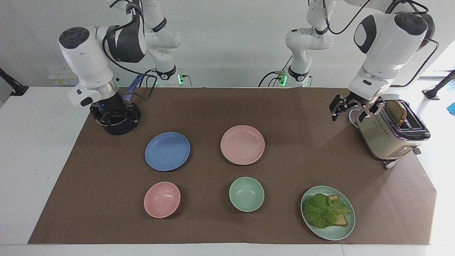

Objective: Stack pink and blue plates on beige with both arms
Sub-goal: 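Release the pink bowl and withdraw the left gripper to rest, then grasp the light blue bowl rim with the right gripper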

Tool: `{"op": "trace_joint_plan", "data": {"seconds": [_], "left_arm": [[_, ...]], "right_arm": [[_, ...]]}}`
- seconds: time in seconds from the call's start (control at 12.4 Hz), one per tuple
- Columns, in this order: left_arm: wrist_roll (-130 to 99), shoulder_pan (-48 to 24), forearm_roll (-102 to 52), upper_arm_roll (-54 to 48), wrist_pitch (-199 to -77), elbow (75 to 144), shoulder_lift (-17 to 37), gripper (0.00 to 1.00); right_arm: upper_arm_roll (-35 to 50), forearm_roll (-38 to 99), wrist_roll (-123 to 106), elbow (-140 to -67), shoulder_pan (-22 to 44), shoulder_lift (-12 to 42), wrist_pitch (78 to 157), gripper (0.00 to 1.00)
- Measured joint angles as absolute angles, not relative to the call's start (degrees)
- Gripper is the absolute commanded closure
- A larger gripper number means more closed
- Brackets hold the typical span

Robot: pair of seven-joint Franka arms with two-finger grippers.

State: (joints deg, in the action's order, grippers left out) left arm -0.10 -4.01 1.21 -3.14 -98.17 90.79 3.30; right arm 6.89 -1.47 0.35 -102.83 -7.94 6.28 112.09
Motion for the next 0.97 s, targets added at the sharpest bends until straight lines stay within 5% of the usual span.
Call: {"op": "trace_joint_plan", "data": {"seconds": [0.4,0.8,0.97], "left_arm": [[0.1,-3.9,1.3,-1.6,-96.8,90.0,1.1,0.00],[0.1,-3.9,1.3,-1.7,-96.7,90.0,1.2,0.00],[0.1,-3.8,1.3,-1.7,-96.7,90.1,1.2,0.00]], "right_arm": [[6.9,-1.5,0.4,-111.0,-7.9,13.5,126.6,0.00],[7.1,-1.5,-2.2,-116.9,-7.8,15.8,131.8,0.40],[7.1,-1.5,-2.9,-117.9,-7.8,15.8,131.8,0.66]]}}
